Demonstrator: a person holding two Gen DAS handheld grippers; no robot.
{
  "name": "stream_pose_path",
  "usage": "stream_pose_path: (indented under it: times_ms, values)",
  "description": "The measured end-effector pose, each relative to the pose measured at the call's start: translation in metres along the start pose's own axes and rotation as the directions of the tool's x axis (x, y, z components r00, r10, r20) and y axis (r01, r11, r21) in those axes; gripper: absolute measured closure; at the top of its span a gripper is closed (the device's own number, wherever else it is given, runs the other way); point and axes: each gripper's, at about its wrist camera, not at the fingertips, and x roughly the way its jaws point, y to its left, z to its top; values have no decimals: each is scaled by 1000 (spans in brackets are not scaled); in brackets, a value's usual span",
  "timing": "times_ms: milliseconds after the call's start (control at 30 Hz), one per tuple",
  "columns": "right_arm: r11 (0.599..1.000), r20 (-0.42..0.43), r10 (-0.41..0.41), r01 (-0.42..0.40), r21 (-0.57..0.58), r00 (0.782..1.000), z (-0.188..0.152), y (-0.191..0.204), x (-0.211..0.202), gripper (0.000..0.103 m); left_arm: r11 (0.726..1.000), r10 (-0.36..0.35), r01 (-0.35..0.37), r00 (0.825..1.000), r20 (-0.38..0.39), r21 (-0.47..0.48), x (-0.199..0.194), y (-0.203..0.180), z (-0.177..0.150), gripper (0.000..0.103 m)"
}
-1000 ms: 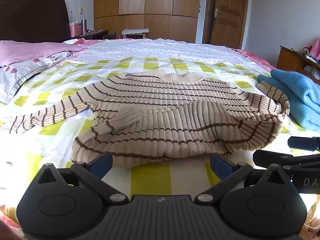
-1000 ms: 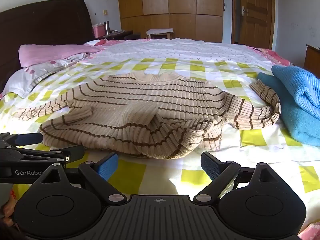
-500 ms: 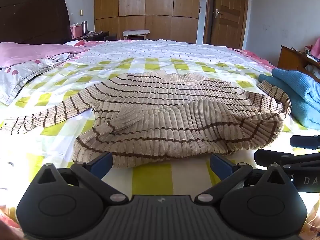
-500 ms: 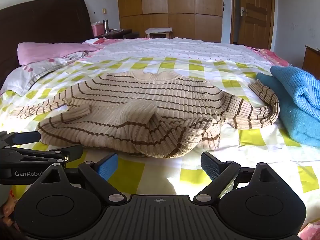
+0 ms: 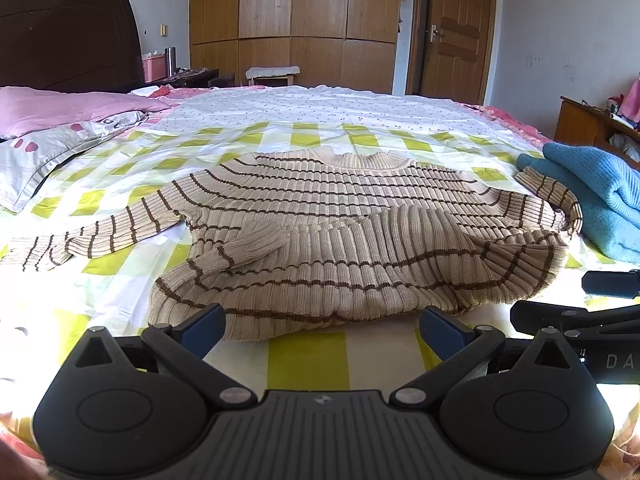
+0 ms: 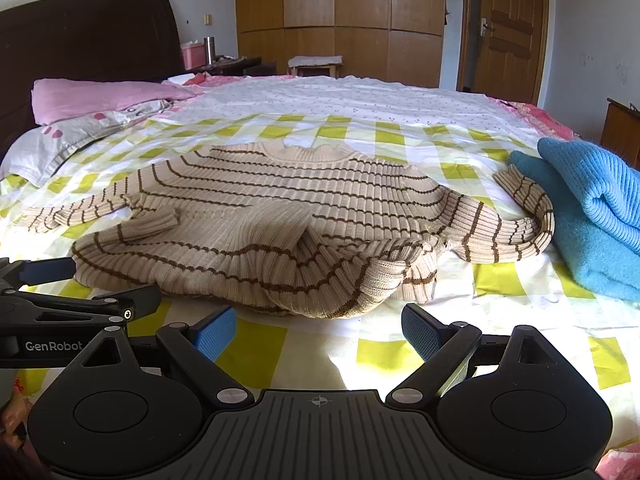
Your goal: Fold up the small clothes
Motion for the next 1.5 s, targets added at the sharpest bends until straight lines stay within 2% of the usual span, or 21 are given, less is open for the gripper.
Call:
stream_pose_path:
  times_ms: [1500]
  values:
    - [999, 3, -22, 22, -42, 1000, 2, 6, -2, 12, 999, 22, -22, 1000, 20, 23, 3, -2, -5, 0]
